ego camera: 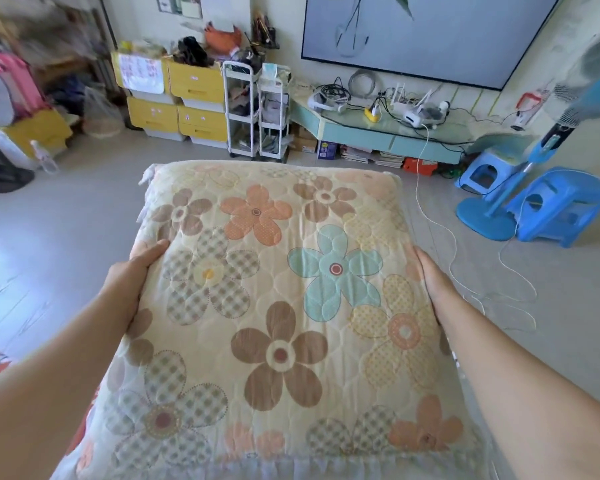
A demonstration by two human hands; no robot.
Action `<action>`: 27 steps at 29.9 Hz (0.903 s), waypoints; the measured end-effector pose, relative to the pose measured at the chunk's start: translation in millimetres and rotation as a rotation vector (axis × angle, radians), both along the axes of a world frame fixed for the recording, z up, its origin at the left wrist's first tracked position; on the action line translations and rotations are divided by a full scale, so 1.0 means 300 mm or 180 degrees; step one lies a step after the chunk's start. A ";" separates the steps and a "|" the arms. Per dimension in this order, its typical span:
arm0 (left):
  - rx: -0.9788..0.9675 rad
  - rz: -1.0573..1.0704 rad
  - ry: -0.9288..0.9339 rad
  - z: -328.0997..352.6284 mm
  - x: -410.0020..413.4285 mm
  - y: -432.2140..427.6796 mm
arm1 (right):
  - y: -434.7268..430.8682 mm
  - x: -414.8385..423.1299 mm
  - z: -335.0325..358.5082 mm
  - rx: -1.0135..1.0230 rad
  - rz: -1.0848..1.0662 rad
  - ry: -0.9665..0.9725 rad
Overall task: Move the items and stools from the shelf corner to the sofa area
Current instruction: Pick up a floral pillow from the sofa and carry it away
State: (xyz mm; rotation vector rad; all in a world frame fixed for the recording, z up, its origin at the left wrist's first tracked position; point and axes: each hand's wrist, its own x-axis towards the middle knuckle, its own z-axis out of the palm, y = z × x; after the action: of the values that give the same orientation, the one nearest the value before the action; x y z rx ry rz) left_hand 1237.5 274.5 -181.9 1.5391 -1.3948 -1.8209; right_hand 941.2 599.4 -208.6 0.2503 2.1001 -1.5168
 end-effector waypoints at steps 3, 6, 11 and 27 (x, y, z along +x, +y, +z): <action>0.0028 0.0201 -0.0007 -0.023 -0.075 -0.104 | -0.173 -0.123 -0.013 0.0017 0.0253 0.0011; 0.0045 0.0327 0.0014 -0.053 -0.172 -0.247 | -0.371 -0.260 -0.018 0.0019 0.0416 0.0079; 0.0170 0.0552 0.0091 -0.082 -0.316 -0.510 | -0.707 -0.494 -0.016 0.0044 0.0642 0.0069; 0.0099 0.1891 0.0632 -0.236 -0.560 -1.111 | -1.842 -1.067 -0.073 0.0208 0.2073 0.0027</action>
State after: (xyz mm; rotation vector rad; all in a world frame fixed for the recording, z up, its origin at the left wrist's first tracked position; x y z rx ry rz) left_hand 1069.5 -58.6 -252.8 1.5244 -0.7146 -1.5667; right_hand 621.2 46.8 -230.5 -0.3871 1.9634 -1.0555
